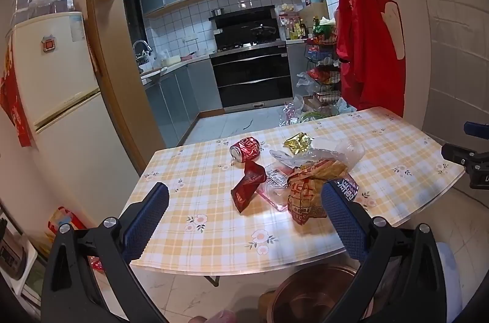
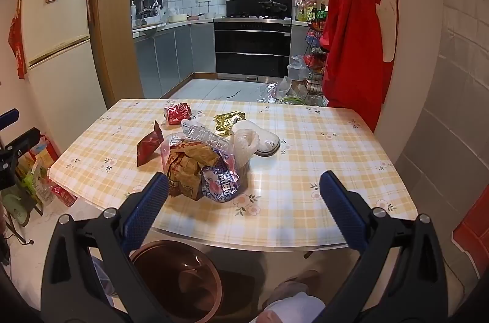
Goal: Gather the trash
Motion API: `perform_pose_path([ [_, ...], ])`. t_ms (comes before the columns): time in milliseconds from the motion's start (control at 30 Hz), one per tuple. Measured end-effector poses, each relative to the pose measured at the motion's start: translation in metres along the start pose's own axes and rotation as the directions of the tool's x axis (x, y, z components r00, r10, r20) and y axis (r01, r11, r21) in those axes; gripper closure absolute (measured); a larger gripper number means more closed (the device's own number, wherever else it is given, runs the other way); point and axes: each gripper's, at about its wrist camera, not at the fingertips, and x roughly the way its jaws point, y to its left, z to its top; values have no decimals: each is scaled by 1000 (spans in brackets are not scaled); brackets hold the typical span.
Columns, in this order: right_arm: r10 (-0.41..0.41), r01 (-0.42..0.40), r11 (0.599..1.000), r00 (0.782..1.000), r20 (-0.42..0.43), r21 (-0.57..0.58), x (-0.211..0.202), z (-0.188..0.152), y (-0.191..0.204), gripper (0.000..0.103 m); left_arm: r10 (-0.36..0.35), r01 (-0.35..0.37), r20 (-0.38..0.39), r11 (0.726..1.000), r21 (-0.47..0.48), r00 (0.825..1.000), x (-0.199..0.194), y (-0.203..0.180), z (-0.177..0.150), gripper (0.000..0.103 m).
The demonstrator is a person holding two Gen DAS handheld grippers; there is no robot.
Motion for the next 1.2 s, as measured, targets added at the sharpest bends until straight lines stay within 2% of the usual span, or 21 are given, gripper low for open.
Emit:
perform_pose_path([
  [1200,-6,6,1000,1000,14,-8,-4,7,2,6,-6,6,10,1000,-17,1000,-5,-2,7,5],
])
